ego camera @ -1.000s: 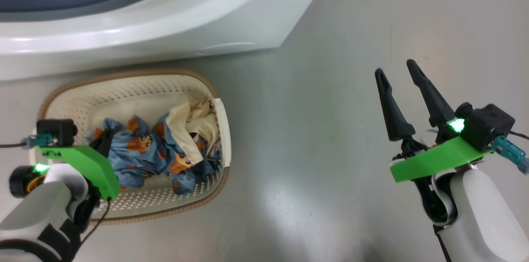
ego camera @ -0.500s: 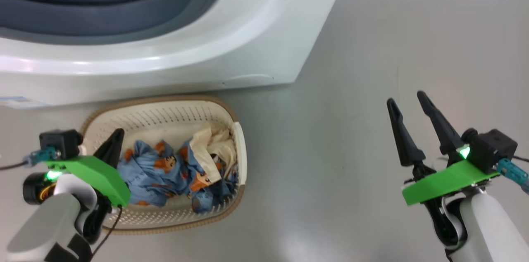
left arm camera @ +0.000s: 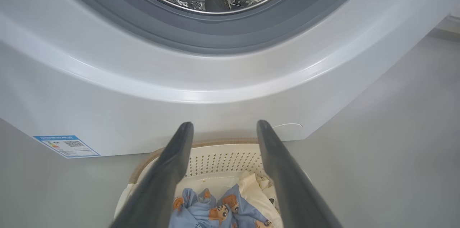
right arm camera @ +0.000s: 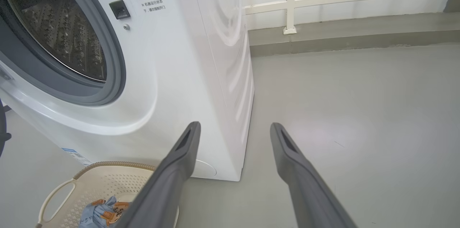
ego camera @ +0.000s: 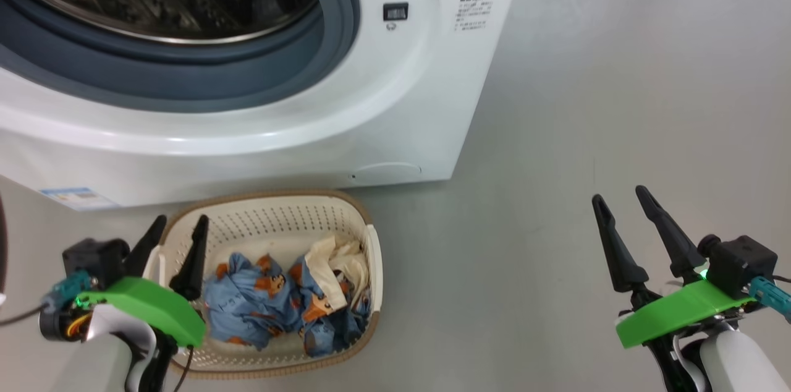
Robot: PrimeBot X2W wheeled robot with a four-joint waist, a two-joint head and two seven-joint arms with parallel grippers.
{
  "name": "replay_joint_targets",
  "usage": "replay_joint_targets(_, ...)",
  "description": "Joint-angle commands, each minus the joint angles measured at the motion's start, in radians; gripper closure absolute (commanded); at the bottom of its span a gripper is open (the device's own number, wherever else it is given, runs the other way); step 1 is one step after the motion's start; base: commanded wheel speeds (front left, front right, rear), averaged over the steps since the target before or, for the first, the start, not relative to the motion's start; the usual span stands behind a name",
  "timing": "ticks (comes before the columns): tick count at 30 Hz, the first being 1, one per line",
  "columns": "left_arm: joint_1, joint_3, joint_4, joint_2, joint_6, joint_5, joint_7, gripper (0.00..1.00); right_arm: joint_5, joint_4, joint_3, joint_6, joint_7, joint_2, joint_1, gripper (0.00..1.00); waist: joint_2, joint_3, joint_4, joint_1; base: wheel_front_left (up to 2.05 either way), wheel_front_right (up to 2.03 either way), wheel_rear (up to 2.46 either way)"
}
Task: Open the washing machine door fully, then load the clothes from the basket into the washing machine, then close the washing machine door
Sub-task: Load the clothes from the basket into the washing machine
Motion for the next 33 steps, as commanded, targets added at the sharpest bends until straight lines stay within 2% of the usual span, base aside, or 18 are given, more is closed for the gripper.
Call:
replay_joint_targets(1, 0.015, 0.051, -0.034, 0.029, -0.001, 0.018, -0.007, 0.0, 0.017, -0.021, 0.012, 0.003, -0.012, -0.015, 0.022, 0.0, -0.0001, -0.034, 0.005, 0.0, 0.0, 0.0, 0.0)
replay_joint_targets(10, 0.144, 0.174, -0.189, -0.003, -0.001, 0.132, -0.007, 0.0, 0.024, -0.022, -0.005, 0.003, -0.012, -0.022, 0.071, 0.0, -0.0001, -0.097, 0.003, 0.0, 0.0, 0.0, 0.0)
replay_joint_targets(18, 0.259, 0.267, -0.307, -0.041, -0.001, 0.186, -0.007, 0.0, 0.029, -0.026, -0.019, 0.003, -0.012, -0.032, 0.115, 0.0, -0.0001, -0.146, -0.003, 0.0, 0.0, 0.0, 0.0)
replay_joint_targets(33, 0.416, 0.354, -0.469, -0.085, -0.001, 0.252, -0.007, 0.0, 0.033, -0.039, -0.04, 0.003, -0.012, -0.039, 0.165, 0.0, -0.0001, -0.178, -0.022, 0.0, 0.0, 0.0, 0.0)
